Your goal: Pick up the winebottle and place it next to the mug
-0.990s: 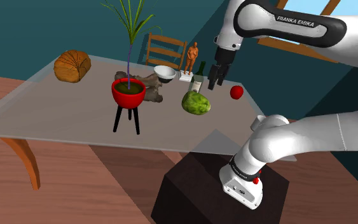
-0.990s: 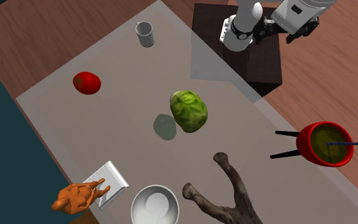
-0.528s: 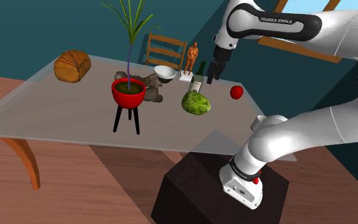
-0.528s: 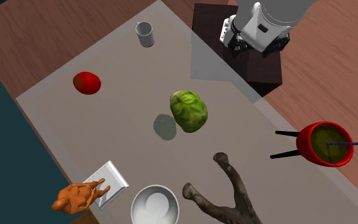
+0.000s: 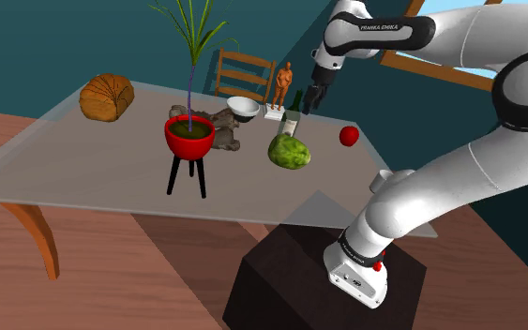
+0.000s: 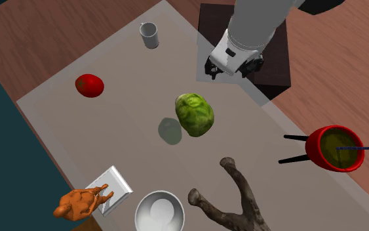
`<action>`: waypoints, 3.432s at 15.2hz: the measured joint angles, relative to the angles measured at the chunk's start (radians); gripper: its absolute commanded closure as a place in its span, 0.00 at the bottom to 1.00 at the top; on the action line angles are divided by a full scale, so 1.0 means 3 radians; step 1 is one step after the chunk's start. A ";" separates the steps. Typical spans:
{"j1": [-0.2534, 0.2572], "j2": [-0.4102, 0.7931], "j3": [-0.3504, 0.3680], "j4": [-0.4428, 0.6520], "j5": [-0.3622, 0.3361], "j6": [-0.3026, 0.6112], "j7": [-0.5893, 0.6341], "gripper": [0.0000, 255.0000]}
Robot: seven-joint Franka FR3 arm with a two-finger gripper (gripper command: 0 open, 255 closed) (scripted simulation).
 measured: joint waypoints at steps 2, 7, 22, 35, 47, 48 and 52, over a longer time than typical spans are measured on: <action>-0.0014 0.0157 -0.0102 0.0100 0.0005 0.0113 -0.0157 0.00; -0.0033 0.0713 -0.0357 0.0573 0.0152 0.0315 -0.0598 0.00; -0.0292 0.2037 -0.0621 0.1736 0.0888 0.0582 -0.1545 0.00; -0.0299 0.2104 -0.0609 0.1661 0.0931 0.0718 -0.1573 1.00; -0.0296 0.2060 -0.0619 0.1779 0.0898 0.0561 -0.1546 1.00; -0.0298 0.2064 -0.0620 0.1835 0.0896 0.0509 -0.1538 1.00; -0.0301 0.2042 -0.0627 0.1981 0.0876 0.0346 -0.1518 1.00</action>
